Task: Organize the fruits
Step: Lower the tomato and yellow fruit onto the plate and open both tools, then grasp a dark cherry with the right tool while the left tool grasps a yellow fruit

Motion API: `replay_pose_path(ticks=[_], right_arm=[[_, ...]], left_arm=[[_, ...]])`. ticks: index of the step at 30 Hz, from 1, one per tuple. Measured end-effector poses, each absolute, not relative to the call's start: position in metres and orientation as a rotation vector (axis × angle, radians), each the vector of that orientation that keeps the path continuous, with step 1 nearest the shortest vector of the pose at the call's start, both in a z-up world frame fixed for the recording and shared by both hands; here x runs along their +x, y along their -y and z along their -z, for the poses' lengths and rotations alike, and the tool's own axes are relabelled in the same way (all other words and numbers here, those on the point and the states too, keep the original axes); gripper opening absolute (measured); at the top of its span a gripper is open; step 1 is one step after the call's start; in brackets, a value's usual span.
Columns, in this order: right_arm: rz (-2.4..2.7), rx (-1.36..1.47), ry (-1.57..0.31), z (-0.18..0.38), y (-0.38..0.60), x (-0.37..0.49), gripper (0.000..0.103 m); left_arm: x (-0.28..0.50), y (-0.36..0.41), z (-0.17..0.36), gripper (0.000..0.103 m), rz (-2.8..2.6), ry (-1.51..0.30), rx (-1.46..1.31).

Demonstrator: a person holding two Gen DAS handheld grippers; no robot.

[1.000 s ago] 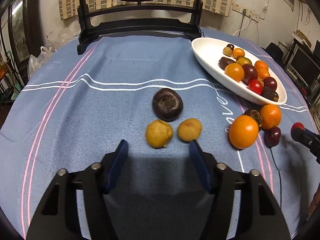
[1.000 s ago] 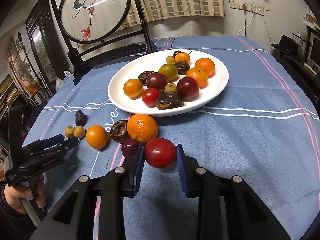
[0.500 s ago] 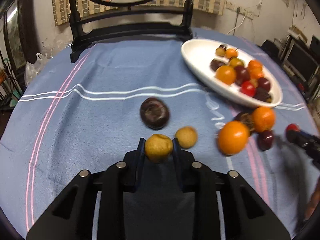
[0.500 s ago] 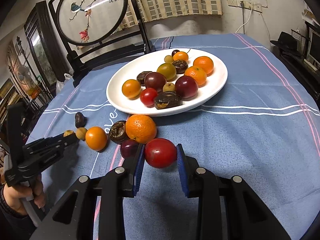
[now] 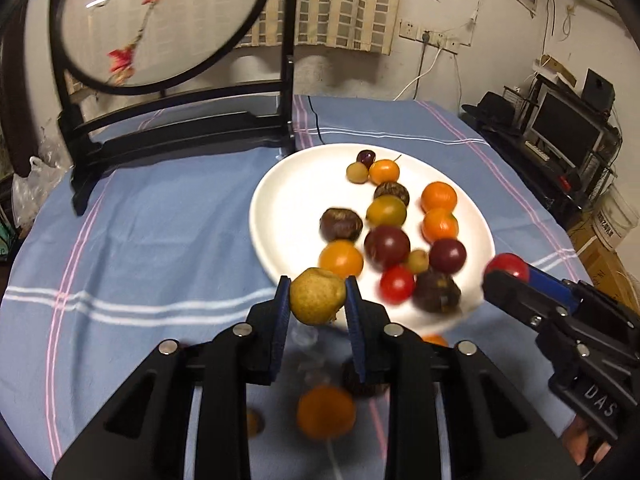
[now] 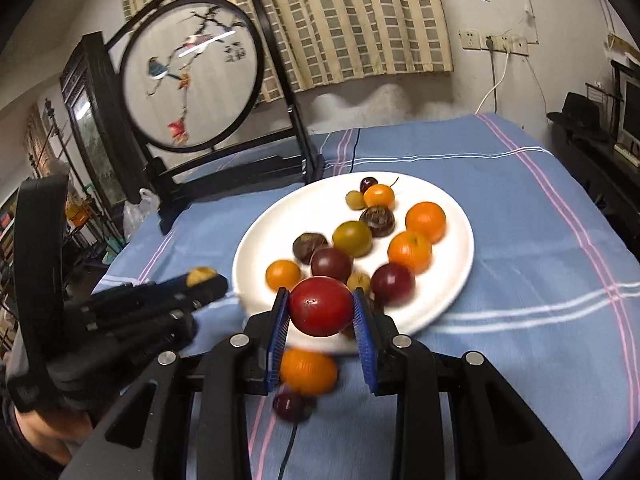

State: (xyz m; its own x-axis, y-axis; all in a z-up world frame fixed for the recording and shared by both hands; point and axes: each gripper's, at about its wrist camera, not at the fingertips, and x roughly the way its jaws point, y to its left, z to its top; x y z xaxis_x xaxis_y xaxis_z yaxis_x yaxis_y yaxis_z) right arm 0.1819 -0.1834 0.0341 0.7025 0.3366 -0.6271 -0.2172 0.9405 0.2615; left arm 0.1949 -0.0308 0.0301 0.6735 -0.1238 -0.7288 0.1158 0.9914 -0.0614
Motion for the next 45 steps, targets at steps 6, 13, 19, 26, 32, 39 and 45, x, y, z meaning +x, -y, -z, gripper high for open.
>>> replay_pose_path(ticks=[6, 13, 19, 26, 32, 39, 45], right_arm=[[-0.315, 0.29, -0.796, -0.006, 0.195, 0.222, 0.033], [-0.299, 0.352, -0.789, 0.004, 0.213, 0.223, 0.06], [-0.298, 0.32, -0.768, -0.005, 0.211, 0.211, 0.06], [-0.312, 0.207, -0.778, -0.008, 0.193, 0.187, 0.06], [-0.325, 0.071, -0.814, 0.001, 0.173, 0.153, 0.059], [-0.324, -0.075, -0.862, 0.02, 0.138, 0.137, 0.046], [-0.295, -0.126, -0.861, 0.029, 0.125, 0.141, 0.034]], left_arm=[[0.233, 0.04, -0.013, 0.027, 0.107, -0.856, -0.01], [0.226, 0.033, -0.004, 0.079, 0.074, -0.822, -0.113], [0.197, 0.025, -0.012, 0.088, 0.095, -0.798, -0.112], [0.165, -0.002, -0.012, 0.089, 0.039, -0.777, -0.102], [0.145, -0.023, -0.001, 0.089, 0.023, -0.812, -0.137], [0.129, -0.039, 0.006, 0.089, 0.005, -0.828, -0.148], [0.126, -0.046, 0.014, 0.089, -0.006, -0.86, -0.156]])
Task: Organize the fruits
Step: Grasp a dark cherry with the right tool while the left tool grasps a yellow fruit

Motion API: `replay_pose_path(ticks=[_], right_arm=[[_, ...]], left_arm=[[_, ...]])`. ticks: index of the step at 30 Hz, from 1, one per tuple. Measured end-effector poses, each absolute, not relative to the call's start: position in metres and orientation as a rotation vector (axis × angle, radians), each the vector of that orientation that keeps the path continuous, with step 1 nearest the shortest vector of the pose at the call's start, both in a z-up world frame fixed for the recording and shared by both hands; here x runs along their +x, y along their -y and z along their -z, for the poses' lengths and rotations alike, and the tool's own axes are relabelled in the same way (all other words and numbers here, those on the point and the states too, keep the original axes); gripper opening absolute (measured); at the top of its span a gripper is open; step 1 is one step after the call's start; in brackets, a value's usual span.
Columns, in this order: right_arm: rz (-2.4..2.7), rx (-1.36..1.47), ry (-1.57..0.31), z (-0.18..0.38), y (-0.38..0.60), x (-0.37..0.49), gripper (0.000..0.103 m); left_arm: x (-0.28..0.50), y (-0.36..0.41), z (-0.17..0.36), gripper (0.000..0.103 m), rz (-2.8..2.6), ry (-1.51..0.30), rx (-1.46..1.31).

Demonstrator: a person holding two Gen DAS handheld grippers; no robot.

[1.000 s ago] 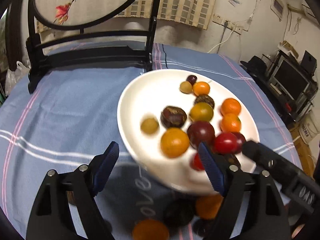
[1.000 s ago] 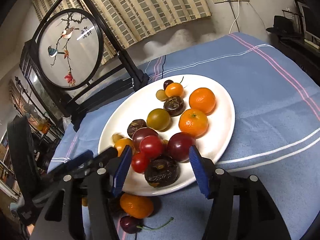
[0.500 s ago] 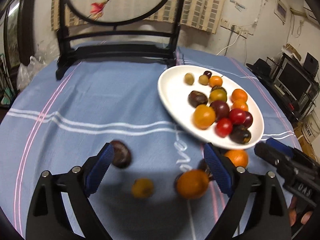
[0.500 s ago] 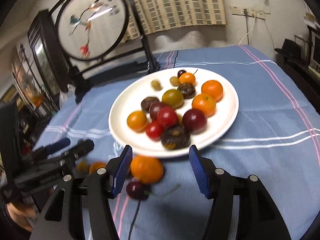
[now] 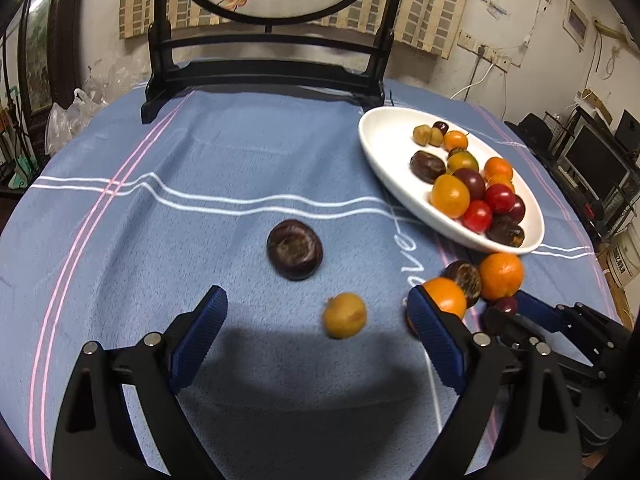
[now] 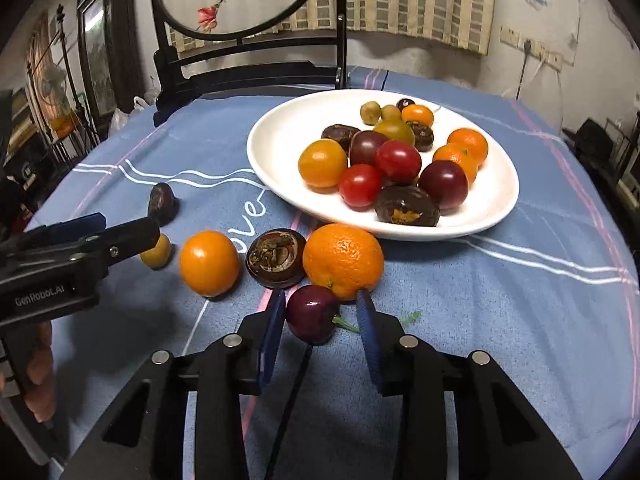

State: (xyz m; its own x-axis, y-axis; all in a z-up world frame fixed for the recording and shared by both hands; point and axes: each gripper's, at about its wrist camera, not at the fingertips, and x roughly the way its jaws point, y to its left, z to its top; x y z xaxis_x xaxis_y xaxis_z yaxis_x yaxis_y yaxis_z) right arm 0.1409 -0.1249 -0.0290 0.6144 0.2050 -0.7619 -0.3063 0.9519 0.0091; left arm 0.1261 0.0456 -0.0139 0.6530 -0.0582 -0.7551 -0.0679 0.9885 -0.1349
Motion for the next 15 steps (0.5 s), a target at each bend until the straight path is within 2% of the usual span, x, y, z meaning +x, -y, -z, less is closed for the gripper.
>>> replay_pose_path(ticks=[2, 13, 15], right_arm=[[-0.284, -0.131, -0.856, 0.029, 0.127, 0.141, 0.029], [-0.279, 0.022, -0.847, 0.01, 0.163, 0.136, 0.029], [-0.28, 0.028, -0.854, 0.011, 0.164, 0.138, 0.029]], left_arm=[[0.127, -0.045, 0.016, 0.089, -0.002, -0.872, -0.157], [0.124, -0.028, 0.028, 0.089, 0.022, -0.908, -0.103], [0.128, -0.031, 0.034, 0.083, 0.023, -0.93, -0.157]])
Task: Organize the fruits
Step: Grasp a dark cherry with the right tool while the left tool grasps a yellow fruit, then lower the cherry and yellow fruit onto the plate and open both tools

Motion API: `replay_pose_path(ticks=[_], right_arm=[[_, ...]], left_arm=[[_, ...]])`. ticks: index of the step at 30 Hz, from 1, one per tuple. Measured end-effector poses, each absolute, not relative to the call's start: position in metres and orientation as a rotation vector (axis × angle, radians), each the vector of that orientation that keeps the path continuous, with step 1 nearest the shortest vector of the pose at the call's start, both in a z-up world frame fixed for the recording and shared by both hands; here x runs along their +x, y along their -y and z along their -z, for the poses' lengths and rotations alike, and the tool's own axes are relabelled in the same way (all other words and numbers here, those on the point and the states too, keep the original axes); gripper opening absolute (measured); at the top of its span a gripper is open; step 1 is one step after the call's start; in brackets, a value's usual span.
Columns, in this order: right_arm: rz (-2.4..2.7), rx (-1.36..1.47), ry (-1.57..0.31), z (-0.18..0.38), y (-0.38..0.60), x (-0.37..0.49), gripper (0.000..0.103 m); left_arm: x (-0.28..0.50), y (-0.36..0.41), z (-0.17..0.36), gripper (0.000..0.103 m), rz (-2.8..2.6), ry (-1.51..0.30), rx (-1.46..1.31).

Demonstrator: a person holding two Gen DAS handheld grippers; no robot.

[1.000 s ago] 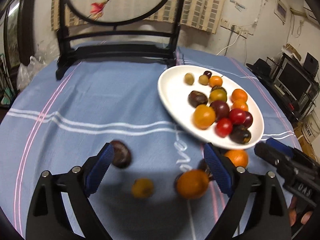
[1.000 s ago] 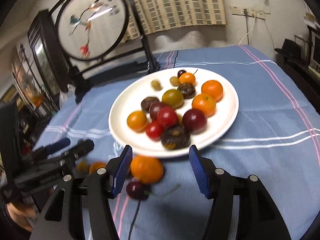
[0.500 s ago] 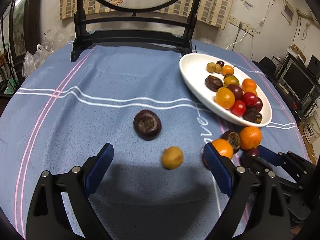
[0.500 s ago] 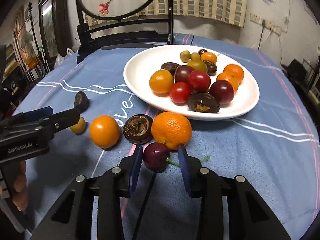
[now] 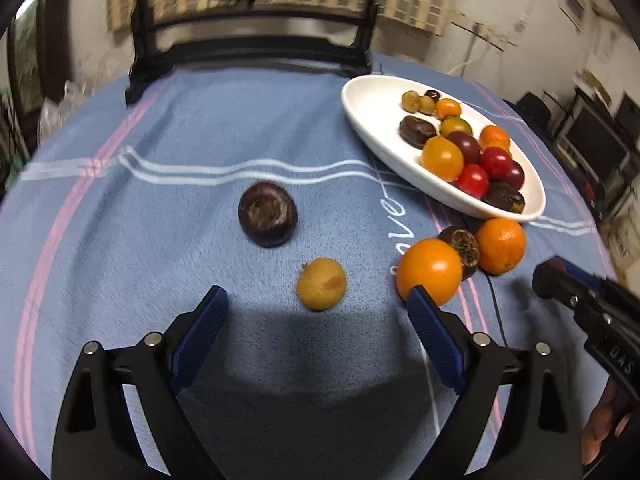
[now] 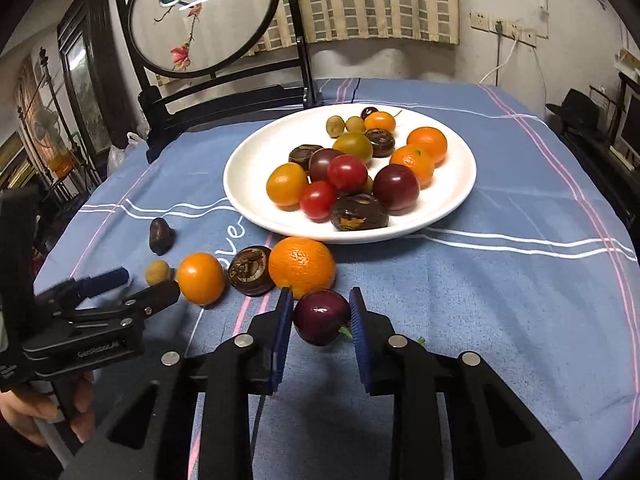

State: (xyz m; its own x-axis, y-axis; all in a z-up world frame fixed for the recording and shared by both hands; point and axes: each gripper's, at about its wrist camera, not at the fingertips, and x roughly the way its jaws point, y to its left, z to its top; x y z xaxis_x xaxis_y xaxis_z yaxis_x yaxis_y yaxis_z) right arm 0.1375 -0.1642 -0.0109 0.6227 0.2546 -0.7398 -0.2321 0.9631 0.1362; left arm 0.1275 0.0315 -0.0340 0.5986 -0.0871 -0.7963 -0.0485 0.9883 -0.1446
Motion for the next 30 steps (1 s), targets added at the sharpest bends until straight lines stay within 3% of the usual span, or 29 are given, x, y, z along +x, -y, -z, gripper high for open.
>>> replay_pose_path(ticks=[4, 7, 15, 23, 30], right_arm=[[-0.293, 0.02, -0.848, 0.009, 0.161, 0.135, 0.029], [-0.298, 0.011, -0.84, 0.008, 0.159, 0.134, 0.029], [-0.268, 0.073, -0.754, -0.003, 0.177, 0.135, 0.029], [-0.276, 0.163, -0.711, -0.029, 0.192, 0.17, 0.029], [-0.304, 0.304, -0.721, -0.02, 0.201, 0.222, 0.029]], left_arm=[[0.131, -0.025, 0.035, 0.054, -0.003, -0.905, -0.092], [0.132, -0.022, 0.034, 0.025, 0.014, -0.899, -0.076], [0.128, -0.008, 0.006, 0.024, 0.041, -0.864, -0.071], [0.185, 0.029, -0.028, 0.024, 0.108, -0.83, -0.084], [0.228, 0.036, -0.015, 0.024, 0.066, -0.853, -0.085]])
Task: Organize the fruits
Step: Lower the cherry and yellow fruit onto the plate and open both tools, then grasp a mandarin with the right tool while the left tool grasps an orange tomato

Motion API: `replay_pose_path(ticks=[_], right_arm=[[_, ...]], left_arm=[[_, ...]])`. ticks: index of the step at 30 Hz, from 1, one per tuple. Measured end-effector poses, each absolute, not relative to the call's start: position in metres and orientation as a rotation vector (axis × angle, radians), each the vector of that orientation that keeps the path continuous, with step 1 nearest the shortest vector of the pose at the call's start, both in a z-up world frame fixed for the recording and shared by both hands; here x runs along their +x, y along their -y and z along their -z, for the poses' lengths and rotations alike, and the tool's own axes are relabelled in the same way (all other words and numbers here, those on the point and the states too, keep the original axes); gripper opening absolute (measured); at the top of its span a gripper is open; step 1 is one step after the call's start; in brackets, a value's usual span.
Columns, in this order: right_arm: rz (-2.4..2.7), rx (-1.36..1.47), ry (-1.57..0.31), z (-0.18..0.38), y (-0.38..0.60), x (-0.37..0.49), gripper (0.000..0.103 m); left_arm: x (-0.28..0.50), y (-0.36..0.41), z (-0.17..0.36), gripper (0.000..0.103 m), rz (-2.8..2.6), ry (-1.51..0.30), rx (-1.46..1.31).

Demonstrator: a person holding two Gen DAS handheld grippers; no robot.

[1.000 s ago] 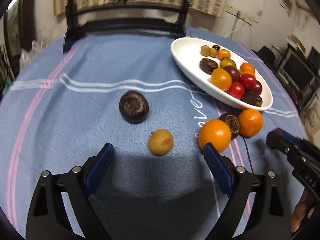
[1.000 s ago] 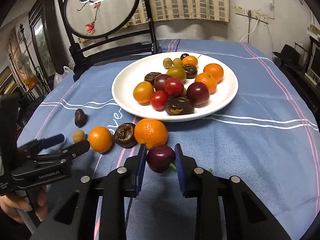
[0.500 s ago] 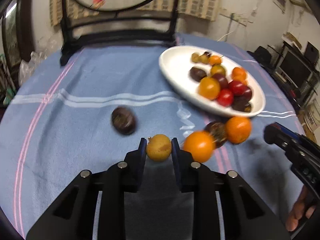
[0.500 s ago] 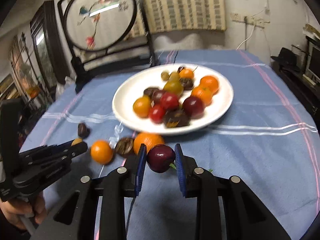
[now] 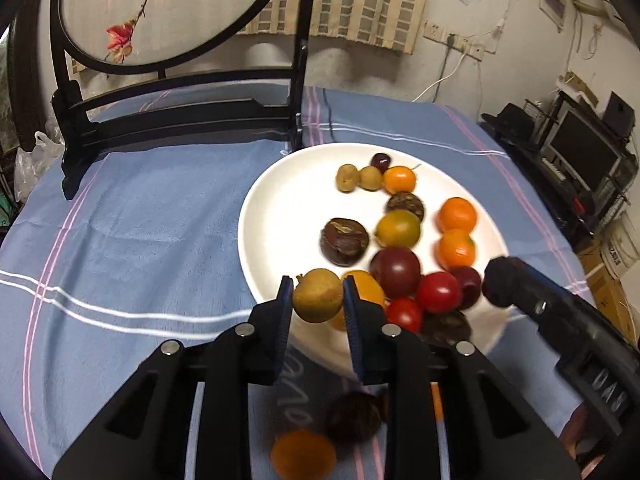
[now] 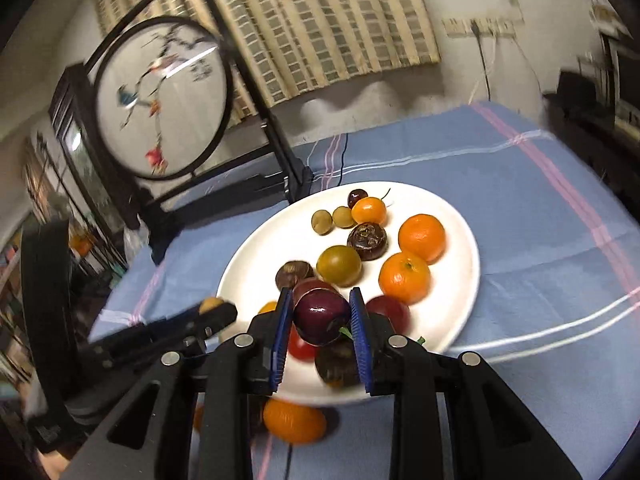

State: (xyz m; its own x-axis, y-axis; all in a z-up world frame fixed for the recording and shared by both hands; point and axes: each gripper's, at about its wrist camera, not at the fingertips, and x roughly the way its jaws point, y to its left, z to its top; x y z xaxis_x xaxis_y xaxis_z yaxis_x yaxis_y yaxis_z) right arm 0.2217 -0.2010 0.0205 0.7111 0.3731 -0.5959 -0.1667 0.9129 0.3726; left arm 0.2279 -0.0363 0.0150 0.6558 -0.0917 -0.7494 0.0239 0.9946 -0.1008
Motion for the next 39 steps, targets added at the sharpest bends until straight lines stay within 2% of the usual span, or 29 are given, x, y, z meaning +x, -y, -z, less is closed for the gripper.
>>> replay_pose_path(ticks=[1, 2, 3, 4, 5, 7, 10, 14, 23, 34, 37, 39], right_arm=[[-0.312, 0.349, -0.715, -0.014, 0.205, 0.229, 0.03], [-0.314, 0.368, -0.71, -0.011, 0.207, 0.232, 0.042], [-0.318, 0.384, -0.709, -0.008, 0.209, 0.234, 0.059], [-0.315, 0.398, -0.707, -0.006, 0.212, 0.235, 0.063], [-0.305, 0.403, -0.7, -0.006, 0.216, 0.233, 0.063], [-0.302, 0.398, -0.701, -0.008, 0.218, 0.232, 0.063], [-0.298, 0.404, -0.7, -0.009, 0.221, 0.227, 0.063], [-0.287, 0.365, -0.707, -0.01, 0.217, 0.218, 0.063], [-0.286, 0.218, -0.711, -0.015, 0.197, 0.177, 0.063], [-0.282, 0.015, -0.844, 0.014, 0.161, 0.141, 0.063], [-0.259, -0.038, -0.879, 0.02, 0.15, 0.146, 0.059], [-0.233, -0.085, -0.909, 0.025, 0.143, 0.151, 0.051]], left_arm=[[0.23, 0.036, -0.012, 0.024, 0.059, -0.855, -0.083], [0.233, 0.036, -0.009, 0.025, 0.056, -0.857, -0.08], [0.235, 0.036, -0.008, 0.038, 0.051, -0.856, -0.076], [0.236, 0.038, -0.007, 0.05, 0.035, -0.849, -0.059], [0.233, 0.039, -0.008, 0.069, 0.02, -0.83, -0.045], [0.225, 0.043, -0.014, 0.075, -0.014, -0.763, -0.009], [0.213, 0.045, -0.016, 0.077, -0.003, -0.757, 0.02], [0.191, 0.036, -0.013, 0.084, -0.005, -0.768, 0.001], [0.153, 0.005, -0.003, 0.085, -0.022, -0.791, -0.051], [0.137, -0.02, 0.006, 0.086, -0.03, -0.823, -0.104], [0.135, -0.022, 0.009, 0.086, -0.031, -0.832, -0.107], [0.136, -0.021, 0.012, 0.086, -0.028, -0.843, -0.108]])
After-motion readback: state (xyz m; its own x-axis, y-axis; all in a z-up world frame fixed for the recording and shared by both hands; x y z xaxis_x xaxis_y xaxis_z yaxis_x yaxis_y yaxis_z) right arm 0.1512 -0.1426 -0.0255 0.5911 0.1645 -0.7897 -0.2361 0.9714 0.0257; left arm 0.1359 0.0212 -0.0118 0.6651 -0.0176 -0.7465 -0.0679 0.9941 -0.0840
